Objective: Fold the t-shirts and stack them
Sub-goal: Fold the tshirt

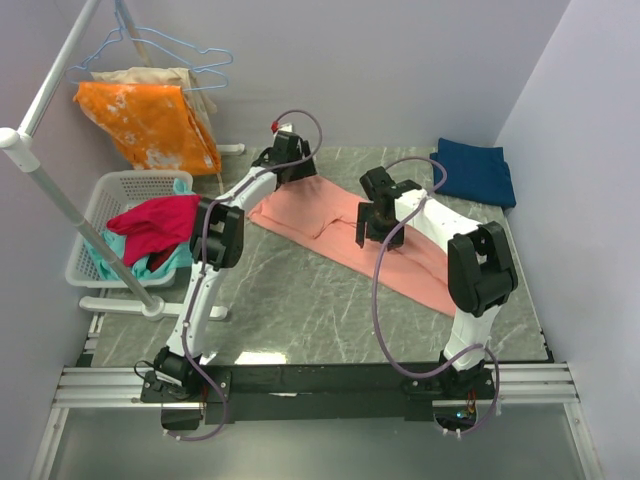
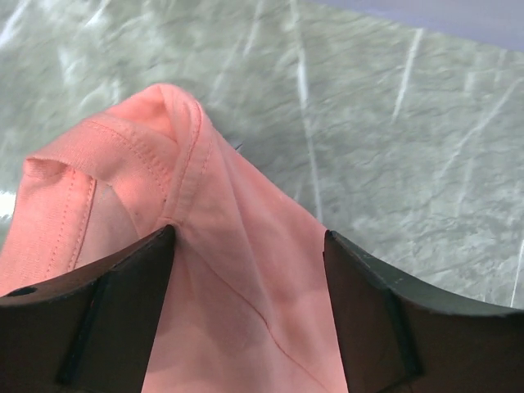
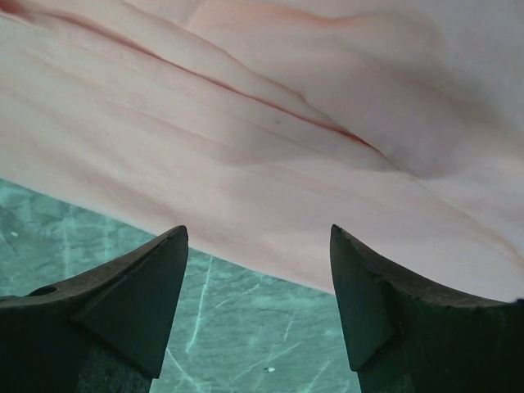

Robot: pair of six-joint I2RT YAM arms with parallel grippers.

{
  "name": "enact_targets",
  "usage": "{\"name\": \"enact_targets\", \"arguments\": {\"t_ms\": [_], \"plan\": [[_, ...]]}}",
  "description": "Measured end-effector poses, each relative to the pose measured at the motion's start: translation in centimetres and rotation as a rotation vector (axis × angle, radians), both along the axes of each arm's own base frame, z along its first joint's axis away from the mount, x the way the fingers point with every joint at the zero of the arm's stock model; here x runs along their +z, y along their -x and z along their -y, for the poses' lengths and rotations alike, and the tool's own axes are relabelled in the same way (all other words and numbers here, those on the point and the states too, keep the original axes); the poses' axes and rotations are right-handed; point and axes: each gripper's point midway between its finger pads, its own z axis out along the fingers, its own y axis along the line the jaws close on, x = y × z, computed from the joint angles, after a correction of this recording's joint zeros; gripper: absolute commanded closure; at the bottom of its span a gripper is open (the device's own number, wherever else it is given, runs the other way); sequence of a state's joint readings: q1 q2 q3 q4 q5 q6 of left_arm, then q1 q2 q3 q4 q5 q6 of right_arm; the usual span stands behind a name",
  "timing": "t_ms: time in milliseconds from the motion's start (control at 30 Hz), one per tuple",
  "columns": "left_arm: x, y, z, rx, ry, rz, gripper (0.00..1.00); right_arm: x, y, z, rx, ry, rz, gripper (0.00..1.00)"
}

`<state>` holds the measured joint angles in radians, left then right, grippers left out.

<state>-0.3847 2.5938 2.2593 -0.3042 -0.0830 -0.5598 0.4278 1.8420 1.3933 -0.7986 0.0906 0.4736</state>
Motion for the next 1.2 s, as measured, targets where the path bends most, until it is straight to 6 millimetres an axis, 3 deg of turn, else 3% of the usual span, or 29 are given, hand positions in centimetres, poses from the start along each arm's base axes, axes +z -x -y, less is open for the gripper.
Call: {"name": "enact_targets", "arguments": {"t_ms": [167,367,567,633,733,833,1067,1200], "plan": [[0.0,-0.9,0.4,-0.014,-0.008,0.087,0.20,0.8,-0.3,0.8,-0.027,0.031,0.037,0.23],[1.3,0.9,-1.7,0.071,-0.089,0.125,0.20,2.7,-1.0,2.9,-0.097,0.063,0.112,0.23],[8.5,0.9,-2.0,0.101,-0.080,0.226,0.20,1.9,-0.9,7.2,-0.168,0.151,0.093,0.25],[11.0,1.1,-2.0,0.103,-0.071,0.245,0.19,1.2,-0.2,8.0,-0.175,0.173,0.066,0.25],[13.3,1.7,-1.9,0.091,-0.062,0.246,0.20,-0.1,0.9,8.5,-0.169,0.193,0.009,0.25],[13.5,3.1,-1.9,0.069,-0.066,0.206,0.20,-1.5,1.8,8.4,-0.159,0.192,-0.037,0.25],[10.9,7.9,-3.2,0.022,-0.104,0.071,0.20,-4.3,4.0,7.6,-0.136,0.149,-0.143,0.17],[10.8,9.1,-3.7,0.020,-0.113,0.042,0.20,-4.8,4.4,6.9,-0.127,0.119,-0.163,0.18]]}}
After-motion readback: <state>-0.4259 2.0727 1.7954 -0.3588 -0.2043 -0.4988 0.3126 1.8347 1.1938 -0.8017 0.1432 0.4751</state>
